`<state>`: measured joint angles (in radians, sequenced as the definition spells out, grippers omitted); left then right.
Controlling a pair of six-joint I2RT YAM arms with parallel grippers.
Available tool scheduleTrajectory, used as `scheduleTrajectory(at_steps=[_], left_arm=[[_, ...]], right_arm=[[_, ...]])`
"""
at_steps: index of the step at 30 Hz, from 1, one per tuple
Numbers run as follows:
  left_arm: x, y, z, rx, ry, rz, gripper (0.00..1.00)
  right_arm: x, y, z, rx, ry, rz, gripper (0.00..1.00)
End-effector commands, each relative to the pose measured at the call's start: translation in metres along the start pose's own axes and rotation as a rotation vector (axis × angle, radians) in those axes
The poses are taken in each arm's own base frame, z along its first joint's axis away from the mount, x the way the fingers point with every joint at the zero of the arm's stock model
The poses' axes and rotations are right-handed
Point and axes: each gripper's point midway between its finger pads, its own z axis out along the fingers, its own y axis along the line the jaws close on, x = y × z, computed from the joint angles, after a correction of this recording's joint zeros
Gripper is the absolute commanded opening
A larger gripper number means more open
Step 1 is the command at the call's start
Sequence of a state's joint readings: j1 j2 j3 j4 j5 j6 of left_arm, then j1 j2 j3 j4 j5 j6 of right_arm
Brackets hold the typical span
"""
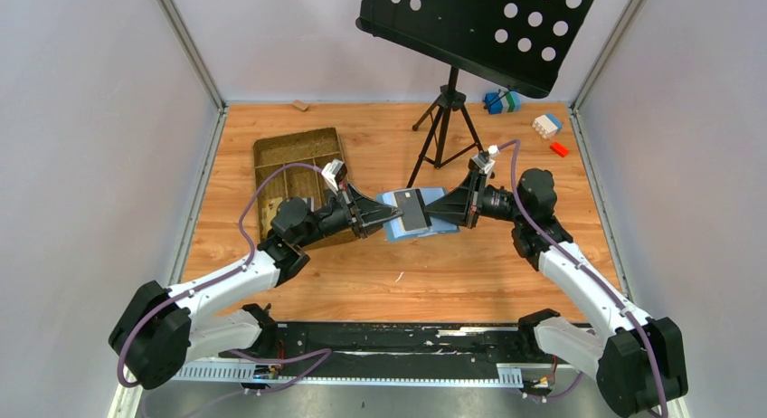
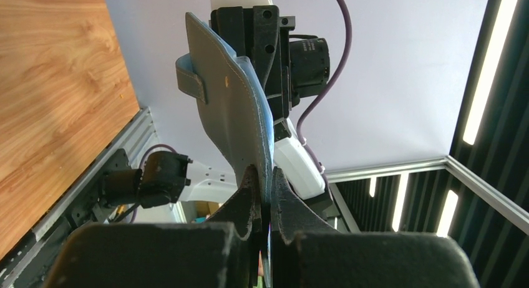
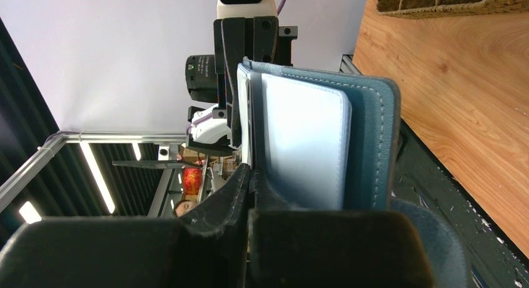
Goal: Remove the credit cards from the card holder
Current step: Remove the credit card from the card holder.
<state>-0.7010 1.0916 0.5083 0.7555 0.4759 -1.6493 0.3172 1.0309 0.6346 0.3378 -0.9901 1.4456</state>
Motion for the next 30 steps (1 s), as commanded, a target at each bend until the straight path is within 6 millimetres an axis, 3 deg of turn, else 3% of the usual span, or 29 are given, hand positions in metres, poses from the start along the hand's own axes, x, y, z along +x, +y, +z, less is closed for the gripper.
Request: scheduleTrajectory(at_steps=[1, 13, 14, 18, 21, 30], left_arm=[[0.004, -0.031, -0.004, 0.108, 0.005, 0.043, 0.00], [0.001, -0.033, -0.004, 0.126, -0.012, 0.033, 0.00], [0.001, -0.034, -0.004, 0.129, -0.011, 0.033, 0.00], [0.001, -0.039, -0.002, 0.149, -0.003, 0.035, 0.00], [0.003, -0.044, 0.000, 0.166, 0.014, 0.045, 0.00], [0.003, -0.055, 0.006, 0.205, 0.040, 0.047, 0.00]], right_arm=[[0.001, 0.007, -0.001, -0.032, 0.005, -0.048, 0.01], [-0.002, -0.002, -0.005, -0.013, 0.001, -0.032, 0.00], [-0.002, 0.000, -0.005, -0.021, 0.003, -0.041, 0.01], [0.000, 0.009, -0.005, -0.052, 0.012, -0.058, 0.23], [0.002, 0.014, -0.004, -0.072, 0.017, -0.057, 0.31], [0.006, 0.021, 0.000, -0.102, 0.052, -0.062, 0.34]])
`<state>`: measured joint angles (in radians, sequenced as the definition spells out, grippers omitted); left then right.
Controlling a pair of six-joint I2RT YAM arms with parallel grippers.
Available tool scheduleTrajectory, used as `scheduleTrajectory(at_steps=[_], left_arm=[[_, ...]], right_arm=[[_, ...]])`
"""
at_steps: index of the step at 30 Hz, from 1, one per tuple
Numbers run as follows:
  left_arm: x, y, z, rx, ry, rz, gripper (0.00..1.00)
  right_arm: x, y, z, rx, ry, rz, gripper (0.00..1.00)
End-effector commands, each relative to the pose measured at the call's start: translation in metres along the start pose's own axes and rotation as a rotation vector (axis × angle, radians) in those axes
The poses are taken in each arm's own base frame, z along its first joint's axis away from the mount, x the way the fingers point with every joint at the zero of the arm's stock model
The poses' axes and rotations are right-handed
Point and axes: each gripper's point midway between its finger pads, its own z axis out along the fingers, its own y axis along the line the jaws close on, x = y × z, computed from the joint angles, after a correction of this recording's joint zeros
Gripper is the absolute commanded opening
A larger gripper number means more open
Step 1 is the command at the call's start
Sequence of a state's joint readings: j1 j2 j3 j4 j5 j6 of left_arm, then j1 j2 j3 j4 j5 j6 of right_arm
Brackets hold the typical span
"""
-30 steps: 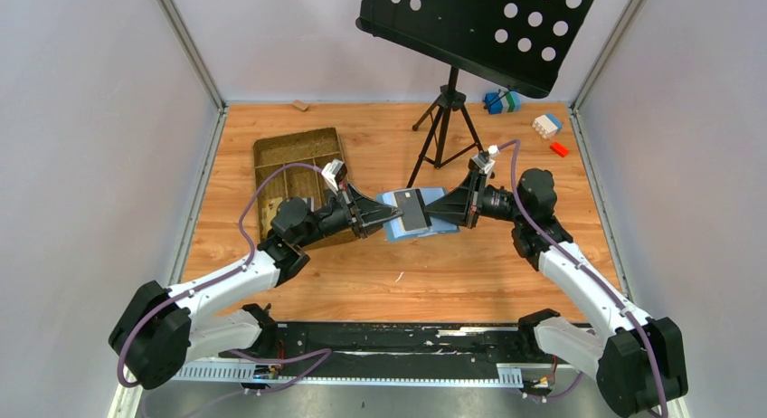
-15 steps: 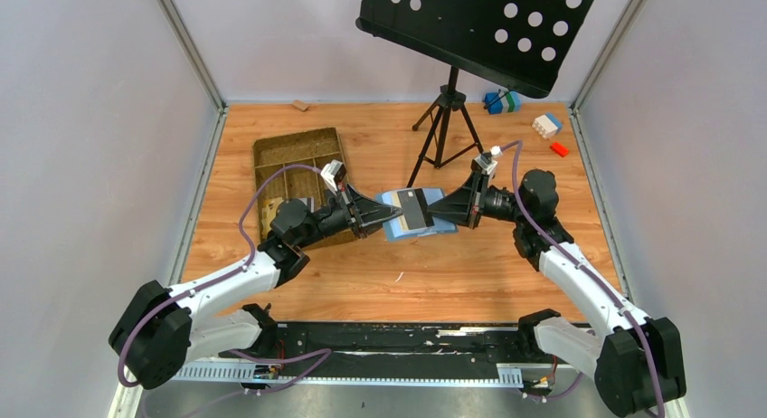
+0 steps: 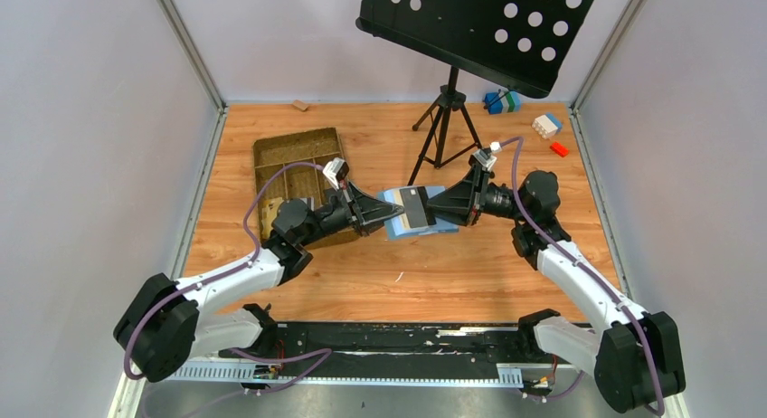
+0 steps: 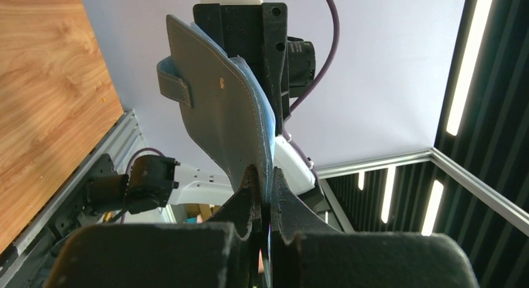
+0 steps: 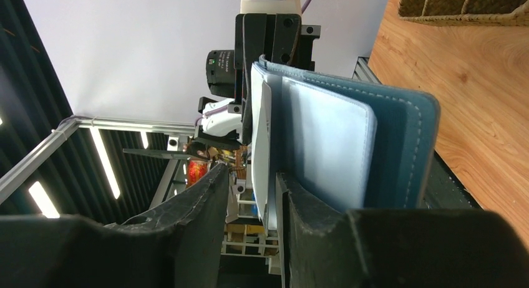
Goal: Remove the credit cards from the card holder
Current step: Remove the credit card from the card holder, then place the credit card in the storage box.
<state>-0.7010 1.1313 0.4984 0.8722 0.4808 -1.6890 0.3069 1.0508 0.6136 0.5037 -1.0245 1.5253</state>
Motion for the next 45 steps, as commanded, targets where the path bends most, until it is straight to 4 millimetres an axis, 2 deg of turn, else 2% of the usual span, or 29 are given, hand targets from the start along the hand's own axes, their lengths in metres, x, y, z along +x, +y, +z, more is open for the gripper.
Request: scheduleTrajectory(at_steps=[1, 4, 9, 12, 16, 25, 30, 32, 34, 40, 42, 45], left_arm=[[0.005, -0.048, 0.007, 0.148, 0.041, 0.060, 0.00], [0.006, -0.052, 0.009, 0.154, 0.053, 0.071, 0.00], [0.005, -0.050, 0.008, 0.157, 0.042, 0.060, 0.00], [0.003, -0.046, 0.004, 0.151, 0.026, 0.051, 0.00], [-0.004, -0.037, -0.003, 0.129, -0.007, 0.040, 0.00], [-0.015, 0.005, -0.023, -0.090, -0.069, 0.058, 0.00], [-0.016, 0.049, -0.038, -0.365, -0.056, 0.124, 0.00], [-0.016, 0.059, -0.044, -0.428, -0.063, 0.139, 0.00], [-0.017, 0.066, -0.048, -0.461, -0.069, 0.139, 0.00], [-0.013, 0.083, -0.052, -0.493, -0.040, 0.137, 0.00], [-0.012, 0.088, -0.053, -0.498, -0.031, 0.144, 0.00], [-0.006, 0.110, -0.058, -0.541, 0.020, 0.145, 0.00]], right_arm=[[0.006, 0.008, 0.004, -0.033, 0.035, -0.032, 0.34], [0.008, 0.006, 0.006, -0.030, 0.047, -0.027, 0.31], [0.006, 0.003, 0.007, -0.016, 0.038, -0.015, 0.06], [0.004, -0.002, 0.005, -0.001, 0.026, 0.003, 0.00], [-0.003, -0.011, -0.001, 0.019, -0.003, 0.022, 0.00], [-0.011, -0.027, -0.010, 0.091, -0.030, 0.027, 0.00], [-0.017, -0.035, -0.011, 0.169, -0.045, 0.016, 0.00], [-0.020, -0.040, -0.013, 0.224, -0.056, 0.000, 0.00], [-0.024, -0.050, -0.019, 0.301, -0.079, 0.003, 0.00], [-0.029, -0.057, -0.026, 0.360, -0.100, -0.027, 0.00], [-0.029, -0.055, -0.026, 0.364, -0.095, -0.053, 0.00], [-0.029, -0.047, -0.024, 0.341, -0.086, -0.094, 0.00]])
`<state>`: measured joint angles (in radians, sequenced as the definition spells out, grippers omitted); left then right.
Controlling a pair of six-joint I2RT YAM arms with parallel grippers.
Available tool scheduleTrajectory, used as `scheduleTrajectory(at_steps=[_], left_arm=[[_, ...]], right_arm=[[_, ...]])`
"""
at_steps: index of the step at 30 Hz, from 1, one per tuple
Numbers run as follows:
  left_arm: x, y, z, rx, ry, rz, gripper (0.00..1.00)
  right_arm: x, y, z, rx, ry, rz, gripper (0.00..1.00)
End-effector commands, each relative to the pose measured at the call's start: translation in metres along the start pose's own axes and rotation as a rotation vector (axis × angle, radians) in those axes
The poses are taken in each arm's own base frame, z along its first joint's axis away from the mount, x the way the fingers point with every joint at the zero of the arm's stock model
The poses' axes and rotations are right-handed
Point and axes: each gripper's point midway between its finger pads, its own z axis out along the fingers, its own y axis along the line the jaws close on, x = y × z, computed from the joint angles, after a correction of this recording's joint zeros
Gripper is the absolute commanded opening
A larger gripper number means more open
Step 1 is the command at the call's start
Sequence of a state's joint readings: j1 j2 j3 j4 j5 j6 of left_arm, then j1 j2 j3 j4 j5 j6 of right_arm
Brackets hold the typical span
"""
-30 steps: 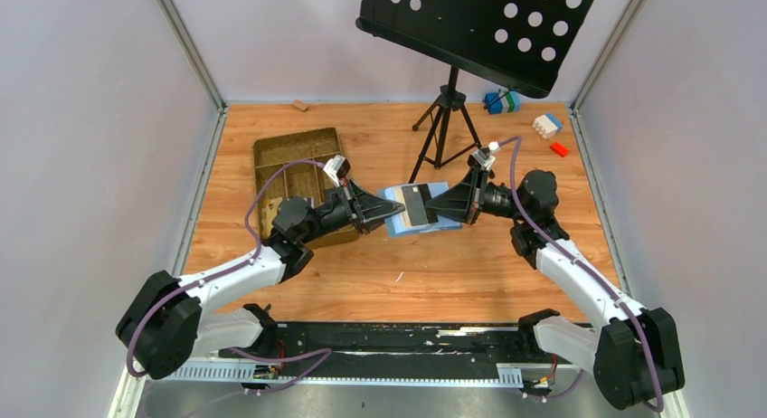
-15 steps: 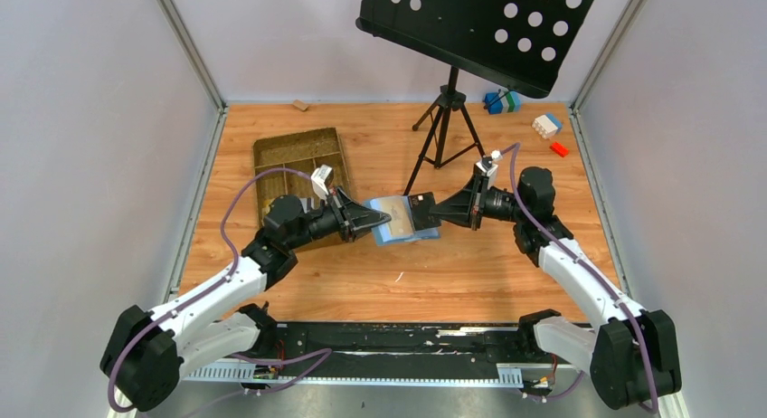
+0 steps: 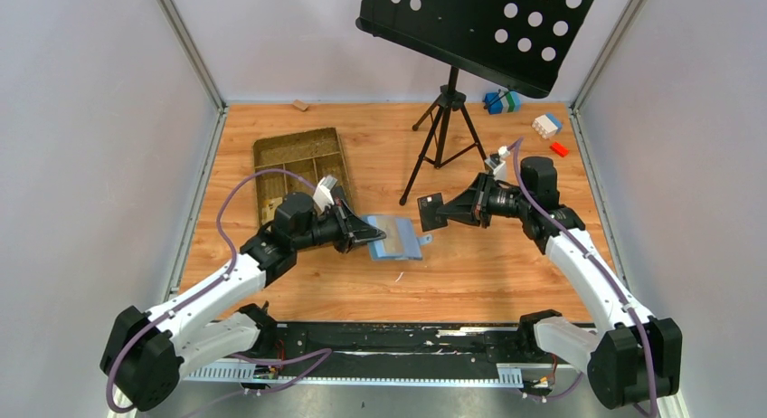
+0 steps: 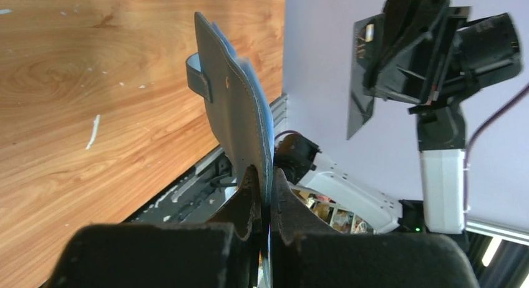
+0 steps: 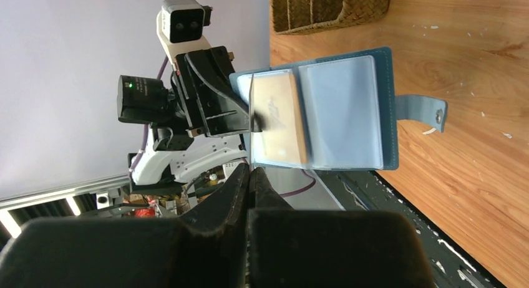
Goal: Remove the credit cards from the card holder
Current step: Place the credit card in the storage box.
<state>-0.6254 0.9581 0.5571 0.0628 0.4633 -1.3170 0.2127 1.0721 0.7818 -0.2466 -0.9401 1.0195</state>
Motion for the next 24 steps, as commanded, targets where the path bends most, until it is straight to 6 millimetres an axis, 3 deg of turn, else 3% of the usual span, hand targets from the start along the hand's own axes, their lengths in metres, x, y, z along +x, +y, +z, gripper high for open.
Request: scheduleTrajectory(at_steps=[1, 7, 11, 15, 18, 24], left_arm=[[0.008, 0.025, 0.007, -0.040, 0.055, 0.061, 0.00], [0.013, 0.066, 0.006, -0.194, 0.095, 0.145, 0.00], [0.018, 0.085, -0.001, -0.280, 0.130, 0.182, 0.00], [0.022, 0.095, -0.018, -0.357, 0.129, 0.176, 0.00], [0.028, 0.114, -0.039, -0.491, 0.129, 0.131, 0.00], [0.036, 0.124, -0.070, -0.603, 0.124, 0.119, 0.00]], right_arm=[[-0.005, 0.018, -0.005, -0.016, -0.020, -0.112, 0.00], [0.004, 0.016, 0.003, -0.006, 0.007, -0.151, 0.00], [0.008, 0.015, 0.020, 0.025, 0.012, -0.212, 0.00], [0.007, 0.026, 0.054, 0.060, 0.058, -0.303, 0.00], [0.001, 0.033, 0.086, 0.086, 0.071, -0.352, 0.00], [-0.008, 0.037, 0.160, 0.143, 0.080, -0.424, 0.00]])
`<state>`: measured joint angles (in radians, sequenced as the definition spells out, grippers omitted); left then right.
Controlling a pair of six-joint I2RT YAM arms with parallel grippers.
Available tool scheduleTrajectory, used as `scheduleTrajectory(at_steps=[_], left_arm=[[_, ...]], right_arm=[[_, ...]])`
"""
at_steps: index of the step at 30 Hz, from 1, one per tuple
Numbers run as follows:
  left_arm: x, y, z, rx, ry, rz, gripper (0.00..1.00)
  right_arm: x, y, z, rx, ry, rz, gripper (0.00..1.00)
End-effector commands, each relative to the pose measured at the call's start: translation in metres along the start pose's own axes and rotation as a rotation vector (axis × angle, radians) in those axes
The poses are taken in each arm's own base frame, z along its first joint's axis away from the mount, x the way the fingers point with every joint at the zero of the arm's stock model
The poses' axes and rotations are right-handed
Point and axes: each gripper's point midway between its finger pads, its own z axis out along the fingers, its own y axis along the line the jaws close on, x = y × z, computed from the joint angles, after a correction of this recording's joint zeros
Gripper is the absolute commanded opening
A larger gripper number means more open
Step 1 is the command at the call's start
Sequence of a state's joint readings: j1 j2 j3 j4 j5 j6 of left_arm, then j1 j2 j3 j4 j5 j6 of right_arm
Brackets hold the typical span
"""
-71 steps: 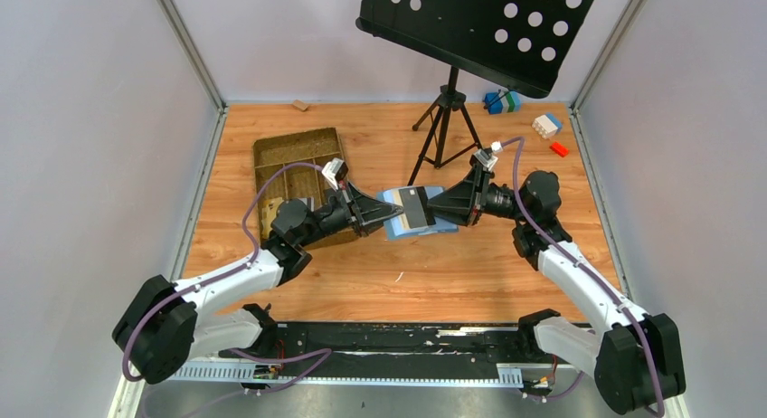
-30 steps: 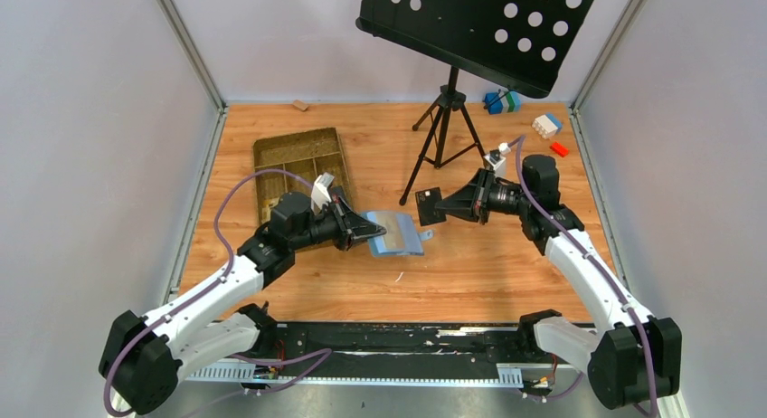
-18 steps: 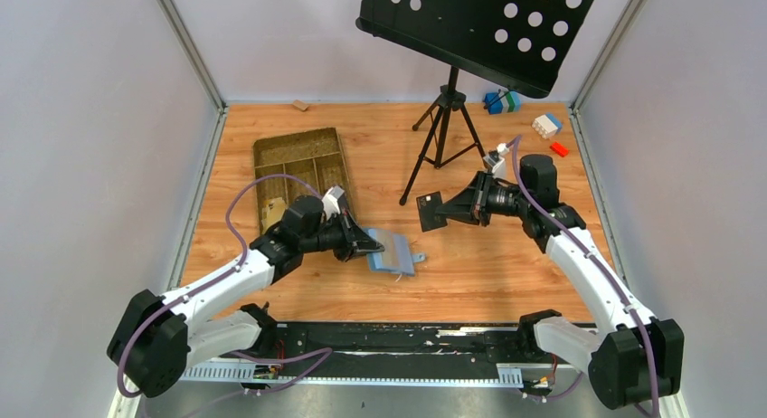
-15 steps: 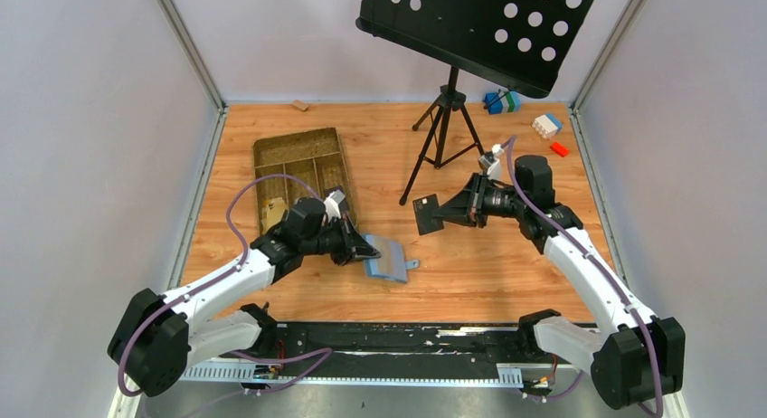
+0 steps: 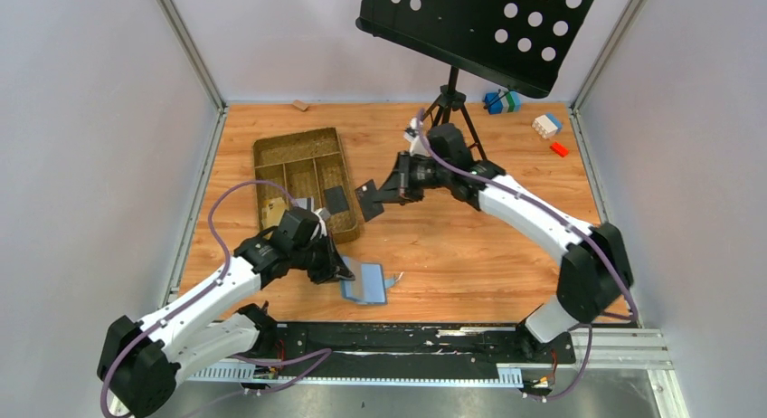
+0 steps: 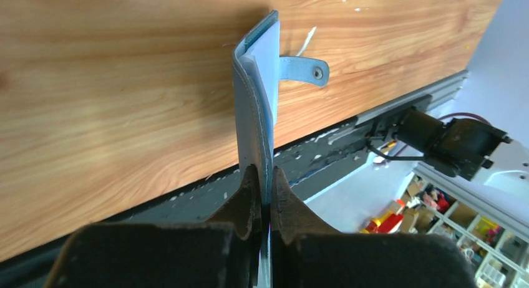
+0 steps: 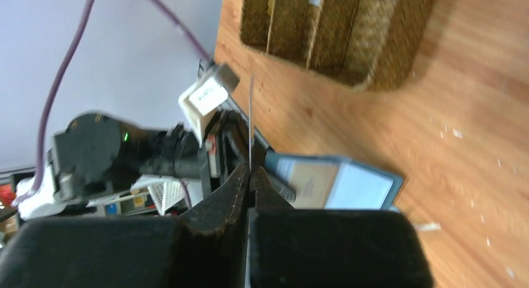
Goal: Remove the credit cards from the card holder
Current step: Place the credit card in the storage box.
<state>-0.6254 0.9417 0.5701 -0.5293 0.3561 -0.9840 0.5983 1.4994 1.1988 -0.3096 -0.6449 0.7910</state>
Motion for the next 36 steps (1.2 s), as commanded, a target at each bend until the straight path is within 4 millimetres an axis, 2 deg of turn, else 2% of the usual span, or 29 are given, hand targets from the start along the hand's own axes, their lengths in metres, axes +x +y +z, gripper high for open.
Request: scheduleTrajectory(at_steps=[1, 4, 10, 20, 27, 31, 36], left_arm=[[0.006, 0.018, -0.024, -0.112, -0.019, 0.003, 0.00], [0.013, 0.014, -0.032, -0.077, -0.011, -0.016, 0.00], [0.019, 0.007, -0.046, -0.032, -0.018, -0.019, 0.00], [0.027, 0.009, -0.059, -0.041, -0.001, 0.010, 0.00], [0.033, 0.014, -0.065, -0.043, -0.007, 0.005, 0.00], [0.036, 0.017, -0.067, -0.045, -0.006, 0.002, 0.00], [0.038, 0.018, -0.068, -0.044, -0.005, -0.001, 0.00]], right_arm=[[-0.025, 0.013, 0.046, 0.035, -0.059, -0.117, 0.00], [-0.032, 0.012, 0.073, 0.060, -0.073, -0.147, 0.00], [-0.045, 0.001, 0.109, 0.122, -0.108, -0.171, 0.00], [-0.047, -0.043, 0.161, 0.248, -0.102, -0.159, 0.00], [-0.036, -0.059, 0.191, 0.266, -0.064, -0.156, 0.00], [-0.037, -0.066, 0.200, 0.284, -0.062, -0.147, 0.00], [-0.040, -0.068, 0.200, 0.316, -0.060, -0.143, 0.14]])
